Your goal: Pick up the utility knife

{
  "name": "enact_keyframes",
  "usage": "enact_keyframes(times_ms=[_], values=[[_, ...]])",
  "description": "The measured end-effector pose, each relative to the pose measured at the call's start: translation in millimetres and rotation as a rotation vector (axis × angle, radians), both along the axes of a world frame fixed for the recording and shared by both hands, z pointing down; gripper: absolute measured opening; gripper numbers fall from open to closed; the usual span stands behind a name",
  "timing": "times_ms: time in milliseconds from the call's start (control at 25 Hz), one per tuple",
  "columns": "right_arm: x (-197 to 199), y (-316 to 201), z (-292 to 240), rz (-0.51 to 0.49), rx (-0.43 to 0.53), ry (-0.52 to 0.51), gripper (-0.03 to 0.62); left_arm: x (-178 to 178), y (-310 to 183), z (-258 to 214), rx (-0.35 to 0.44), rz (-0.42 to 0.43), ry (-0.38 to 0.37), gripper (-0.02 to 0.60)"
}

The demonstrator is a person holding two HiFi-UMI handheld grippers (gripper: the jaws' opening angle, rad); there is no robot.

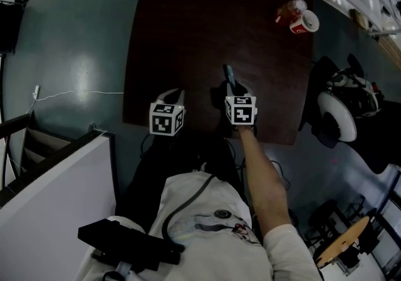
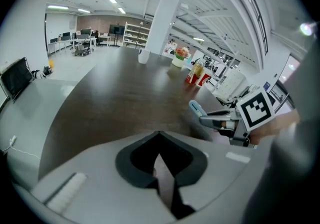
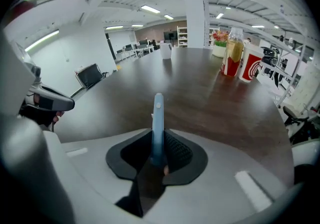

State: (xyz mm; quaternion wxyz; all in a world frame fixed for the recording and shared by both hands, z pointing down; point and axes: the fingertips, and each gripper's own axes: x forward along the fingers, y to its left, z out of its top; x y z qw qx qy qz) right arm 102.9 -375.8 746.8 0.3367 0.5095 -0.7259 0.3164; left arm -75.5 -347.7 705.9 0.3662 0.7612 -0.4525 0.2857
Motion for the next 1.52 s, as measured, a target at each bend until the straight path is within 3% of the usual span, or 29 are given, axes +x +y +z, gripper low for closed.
enact_keyframes(times_ms=[520,880,1120,1520], values=[[18.6,-11.8,-178.0,0.114,0.497,-0.065,0.072,21.1,-55.3,-138.7,0.47,0.002,0.077,-0.003],[42.6,17.9,-295.1,0.185,0.75,-0.069,0.071,31.4,-58.1,-255.3,0.704,0.015,0.143,-0.003],[49.6,34.4,-324.8,0.209,0.83,-0.061,0.071,42.6,-46.6,-280.9,0.767,0.031,0.172,-0.003],[24.3,55.1,-352.1,0.164,0.874,-0.076,0.071,31.2,-20.2,-295.6,0.778,0.076,0.187,-0.003]])
